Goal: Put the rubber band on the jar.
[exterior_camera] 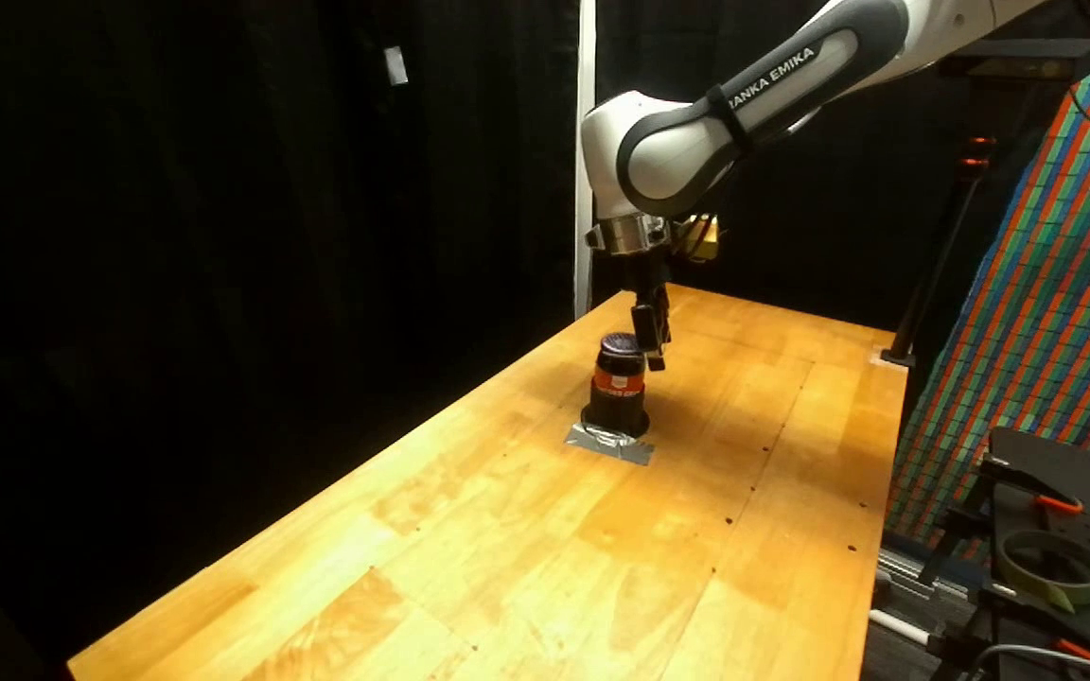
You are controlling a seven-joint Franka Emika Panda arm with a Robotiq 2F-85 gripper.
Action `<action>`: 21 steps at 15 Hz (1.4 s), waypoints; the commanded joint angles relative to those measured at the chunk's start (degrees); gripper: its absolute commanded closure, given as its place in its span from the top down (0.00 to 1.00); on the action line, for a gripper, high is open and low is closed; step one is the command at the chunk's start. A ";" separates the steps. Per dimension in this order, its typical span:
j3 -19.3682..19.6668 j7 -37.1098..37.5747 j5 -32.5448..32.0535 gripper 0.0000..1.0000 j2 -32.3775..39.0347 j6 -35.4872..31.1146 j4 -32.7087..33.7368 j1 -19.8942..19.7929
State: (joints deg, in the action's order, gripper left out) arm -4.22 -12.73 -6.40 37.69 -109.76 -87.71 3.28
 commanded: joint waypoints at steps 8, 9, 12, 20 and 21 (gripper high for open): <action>-2.63 -9.70 7.69 0.27 -15.78 -24.80 -27.60 -5.43; -2.87 -10.50 8.32 0.19 -16.69 -26.74 -29.36 -5.73; -3.55 -12.56 10.23 0.10 -18.99 -31.87 -33.98 -6.44; -10.56 -19.27 21.69 0.15 -21.67 -59.37 -47.48 -11.09; -12.34 -20.00 22.38 0.15 -21.45 -62.90 -48.80 -12.30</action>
State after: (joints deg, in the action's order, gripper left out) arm -12.20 -29.73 12.74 18.54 -164.00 -130.54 -5.70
